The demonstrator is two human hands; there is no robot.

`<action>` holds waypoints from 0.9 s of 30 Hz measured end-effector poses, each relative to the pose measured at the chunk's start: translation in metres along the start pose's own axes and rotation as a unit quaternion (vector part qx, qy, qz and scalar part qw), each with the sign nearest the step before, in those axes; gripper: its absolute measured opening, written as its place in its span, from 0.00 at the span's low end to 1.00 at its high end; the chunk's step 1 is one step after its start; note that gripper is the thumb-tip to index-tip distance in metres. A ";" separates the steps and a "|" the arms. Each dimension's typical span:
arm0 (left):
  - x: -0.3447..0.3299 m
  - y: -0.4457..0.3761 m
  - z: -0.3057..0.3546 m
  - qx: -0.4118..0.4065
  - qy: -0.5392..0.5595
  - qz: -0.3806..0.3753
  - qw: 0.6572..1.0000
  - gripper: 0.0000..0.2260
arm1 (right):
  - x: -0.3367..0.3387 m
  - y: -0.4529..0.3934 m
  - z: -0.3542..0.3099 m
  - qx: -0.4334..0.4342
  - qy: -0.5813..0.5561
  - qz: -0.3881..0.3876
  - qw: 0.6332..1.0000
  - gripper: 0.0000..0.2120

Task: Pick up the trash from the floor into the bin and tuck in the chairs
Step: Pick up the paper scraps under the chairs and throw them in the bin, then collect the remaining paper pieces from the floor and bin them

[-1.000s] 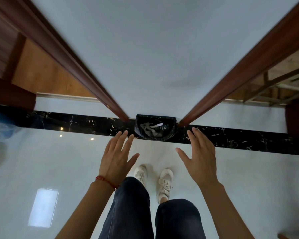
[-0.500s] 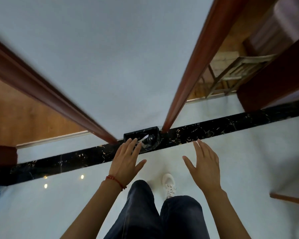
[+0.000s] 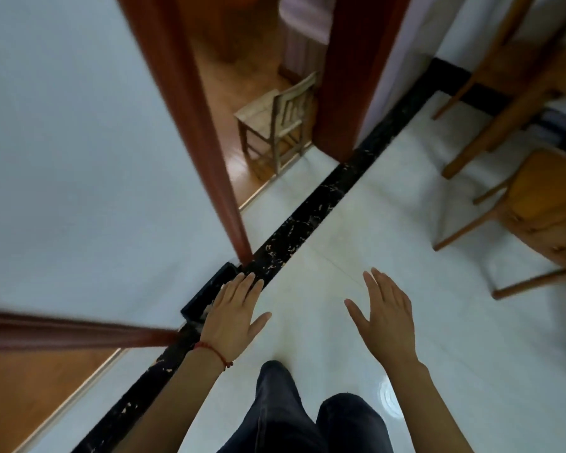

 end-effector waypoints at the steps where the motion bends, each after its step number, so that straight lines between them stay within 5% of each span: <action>1: 0.000 -0.006 0.013 -0.023 -0.004 0.001 1.000 0.29 | 0.005 0.010 0.016 -0.023 -0.008 0.010 1.000 0.35; 17: -0.057 -0.002 0.345 -0.333 -0.154 -0.033 0.930 0.31 | 0.054 0.274 0.275 -0.320 -0.106 0.165 0.927 0.34; 27: -0.127 0.033 0.557 -0.514 -0.209 -0.082 0.828 0.33 | 0.020 0.450 0.372 -0.512 -0.155 0.235 0.812 0.32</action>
Point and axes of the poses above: each hand's wrist, its own y-axis away from the middle knuckle, its own x-axis out of the back of the hand, z = x × y, the point moved 6 cm from there along -y, towards the middle knuckle, and after that the axes turned 10 degrees about -z, right-handed, at the moved point
